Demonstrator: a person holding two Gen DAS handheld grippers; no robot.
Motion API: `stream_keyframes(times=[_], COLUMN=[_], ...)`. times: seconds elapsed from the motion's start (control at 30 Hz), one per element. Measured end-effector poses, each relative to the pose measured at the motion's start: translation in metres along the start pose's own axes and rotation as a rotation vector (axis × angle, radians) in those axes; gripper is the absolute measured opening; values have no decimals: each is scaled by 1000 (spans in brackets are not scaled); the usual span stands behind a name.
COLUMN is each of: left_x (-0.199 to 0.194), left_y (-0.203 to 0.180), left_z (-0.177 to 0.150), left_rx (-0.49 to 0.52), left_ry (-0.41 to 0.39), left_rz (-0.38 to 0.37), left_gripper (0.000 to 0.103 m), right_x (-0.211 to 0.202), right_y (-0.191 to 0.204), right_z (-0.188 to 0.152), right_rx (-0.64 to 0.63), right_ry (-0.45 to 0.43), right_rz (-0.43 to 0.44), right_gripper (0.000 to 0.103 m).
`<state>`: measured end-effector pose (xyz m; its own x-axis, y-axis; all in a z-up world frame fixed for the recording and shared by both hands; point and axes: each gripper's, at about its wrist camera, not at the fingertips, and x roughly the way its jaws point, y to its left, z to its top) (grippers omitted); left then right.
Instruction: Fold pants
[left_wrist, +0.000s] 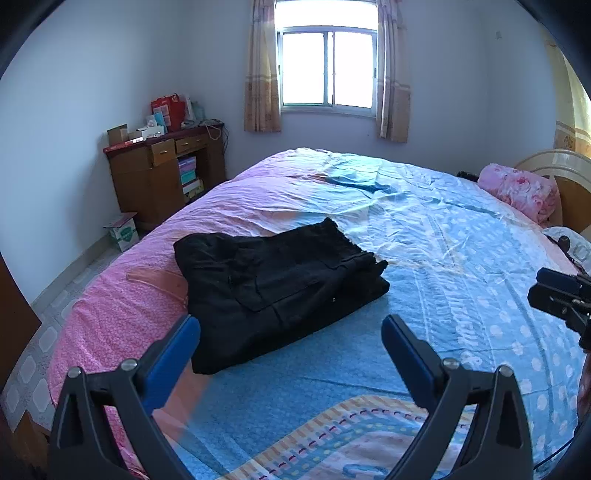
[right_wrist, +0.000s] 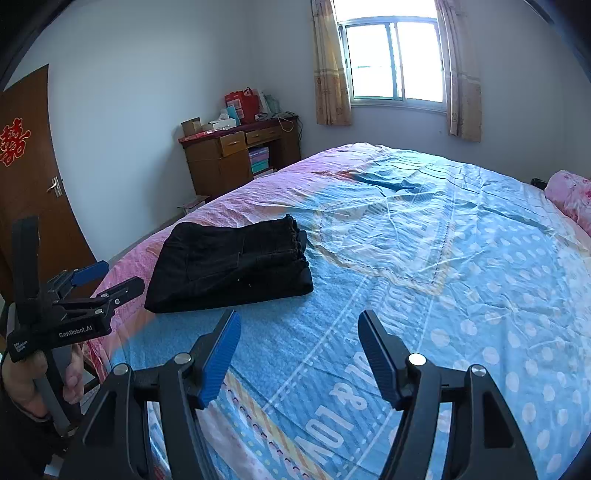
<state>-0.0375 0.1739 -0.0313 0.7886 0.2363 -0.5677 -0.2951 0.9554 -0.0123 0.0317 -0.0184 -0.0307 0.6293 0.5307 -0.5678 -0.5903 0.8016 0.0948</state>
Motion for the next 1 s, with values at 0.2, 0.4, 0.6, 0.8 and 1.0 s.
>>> stream_keyframes(times=[0.2,0.4,0.6,0.8,1.0], left_x=[-2,-4,-8,-11,-18], left_y=[2,3,4,6,6], left_z=[-1,0,-1,-2,0], left_rx=[2,1,-8,-15,-21], left_ry=[1,-2,-2,-8,-24], left_rz=[7,10,12,10,9], left_gripper=[101,101,101,101,103], right_x=[-3,-8,-10,-14,-24], right_y=[4,6,10,14,20], right_z=[0,2,2,2,5], right_rx=[-7,-9,-18,-24,-40], right_ry=[-1,-18,-21,-28,-79], right_rz=[-2,1,5,5,-1], right_gripper=[68,68,68,68,68])
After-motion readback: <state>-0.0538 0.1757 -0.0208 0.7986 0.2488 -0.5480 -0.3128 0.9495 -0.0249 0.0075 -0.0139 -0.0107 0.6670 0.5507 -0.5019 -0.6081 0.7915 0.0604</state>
